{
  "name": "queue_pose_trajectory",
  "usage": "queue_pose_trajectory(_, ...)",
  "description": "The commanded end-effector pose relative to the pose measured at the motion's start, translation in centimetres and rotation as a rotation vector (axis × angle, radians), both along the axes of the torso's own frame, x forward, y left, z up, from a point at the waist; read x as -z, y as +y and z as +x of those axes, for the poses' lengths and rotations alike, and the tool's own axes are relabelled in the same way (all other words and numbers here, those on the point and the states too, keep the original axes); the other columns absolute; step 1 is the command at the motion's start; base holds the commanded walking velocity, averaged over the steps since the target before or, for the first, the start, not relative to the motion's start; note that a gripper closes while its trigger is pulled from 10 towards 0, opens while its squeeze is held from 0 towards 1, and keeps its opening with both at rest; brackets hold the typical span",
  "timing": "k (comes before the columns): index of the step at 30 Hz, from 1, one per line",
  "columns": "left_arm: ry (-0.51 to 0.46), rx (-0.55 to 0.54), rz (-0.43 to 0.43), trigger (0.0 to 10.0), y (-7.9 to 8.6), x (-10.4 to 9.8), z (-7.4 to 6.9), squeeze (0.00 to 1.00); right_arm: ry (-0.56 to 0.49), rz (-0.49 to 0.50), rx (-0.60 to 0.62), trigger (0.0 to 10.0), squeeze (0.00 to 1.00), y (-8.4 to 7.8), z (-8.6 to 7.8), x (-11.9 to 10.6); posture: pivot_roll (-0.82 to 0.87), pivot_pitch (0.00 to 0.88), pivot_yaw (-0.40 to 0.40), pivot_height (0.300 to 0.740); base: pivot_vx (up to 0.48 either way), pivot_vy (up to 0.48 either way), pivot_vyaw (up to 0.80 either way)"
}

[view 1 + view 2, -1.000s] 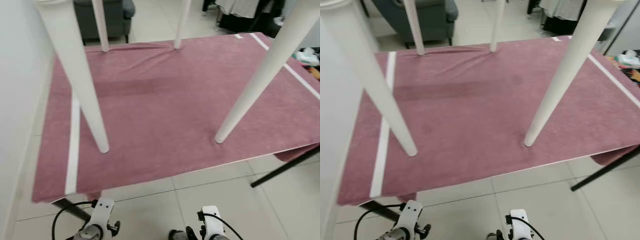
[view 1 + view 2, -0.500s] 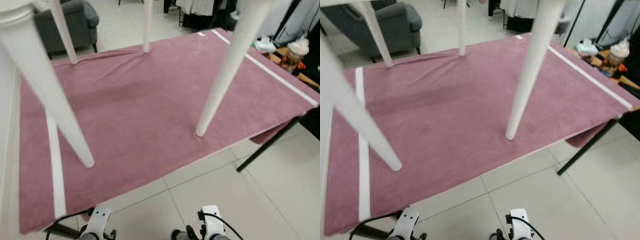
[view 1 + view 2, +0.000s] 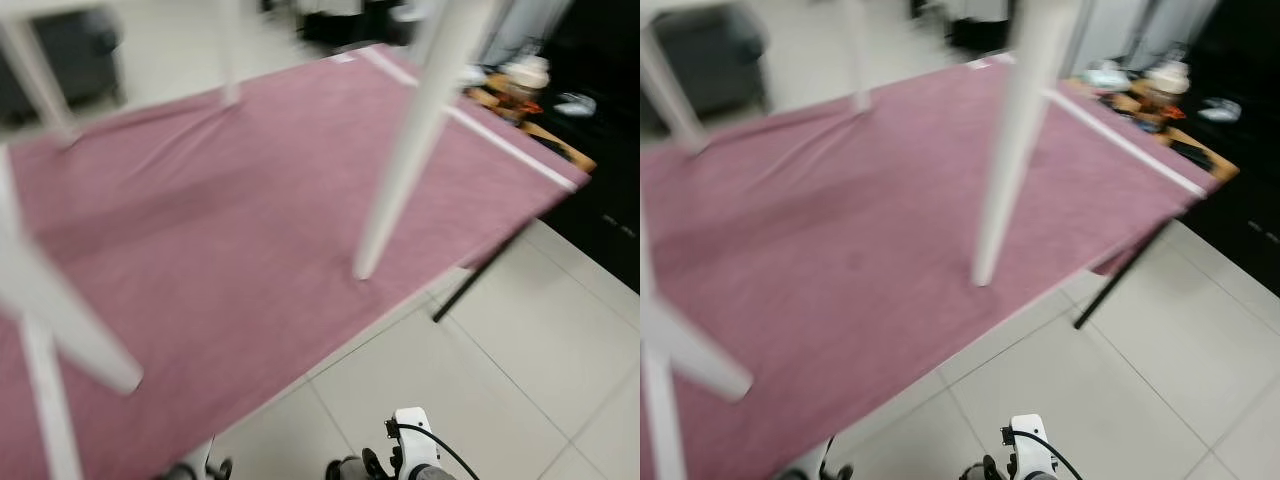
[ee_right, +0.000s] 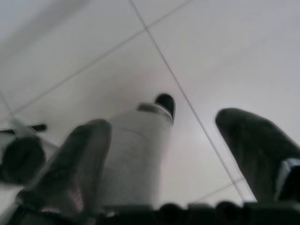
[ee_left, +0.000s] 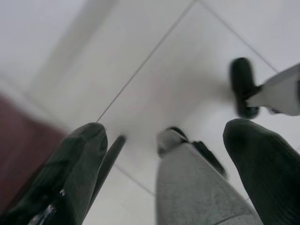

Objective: Building children table

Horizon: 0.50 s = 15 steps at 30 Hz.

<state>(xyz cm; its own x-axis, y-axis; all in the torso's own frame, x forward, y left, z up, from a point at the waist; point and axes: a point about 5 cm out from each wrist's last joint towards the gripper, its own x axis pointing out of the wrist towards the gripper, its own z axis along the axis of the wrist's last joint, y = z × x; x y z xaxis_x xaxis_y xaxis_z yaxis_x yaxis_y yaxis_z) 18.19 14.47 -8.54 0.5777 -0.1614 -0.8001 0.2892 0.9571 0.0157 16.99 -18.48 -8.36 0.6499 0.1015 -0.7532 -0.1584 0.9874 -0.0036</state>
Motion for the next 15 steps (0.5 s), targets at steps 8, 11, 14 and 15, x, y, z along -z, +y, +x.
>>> queue_pose_trajectory(8, 0.018, 0.003, 0.023, 10.0, 1.03, 0.25, -0.59, 0.00, 0.045, 0.004, -0.007, 10.0, 0.00, 0.31, -0.95, 0.54, -0.05, 0.070, 0.061, 0.740, 0.000, 0.000, -0.77)
queue_pose_trajectory(11, 0.019, 0.006, 0.024, 10.0, 1.00, 0.27, -0.63, 0.00, 0.045, 0.003, -0.007, 10.0, 0.00, 0.29, -0.96, 0.54, -0.06, 0.072, 0.061, 0.740, 0.000, 0.000, -0.77)
queue_pose_trajectory(14, 0.020, 0.009, 0.024, 10.0, 0.99, 0.28, -0.65, 0.00, 0.045, 0.003, -0.007, 10.0, 0.00, 0.29, -0.96, 0.54, -0.06, 0.072, 0.061, 0.740, 0.000, 0.000, -0.77)
queue_pose_trajectory(15, 0.020, 0.009, 0.024, 10.0, 0.99, 0.28, -0.65, 0.00, 0.045, 0.003, -0.007, 10.0, 0.00, 0.29, -0.96, 0.54, -0.06, 0.072, 0.061, 0.740, 0.000, 0.000, -0.77)
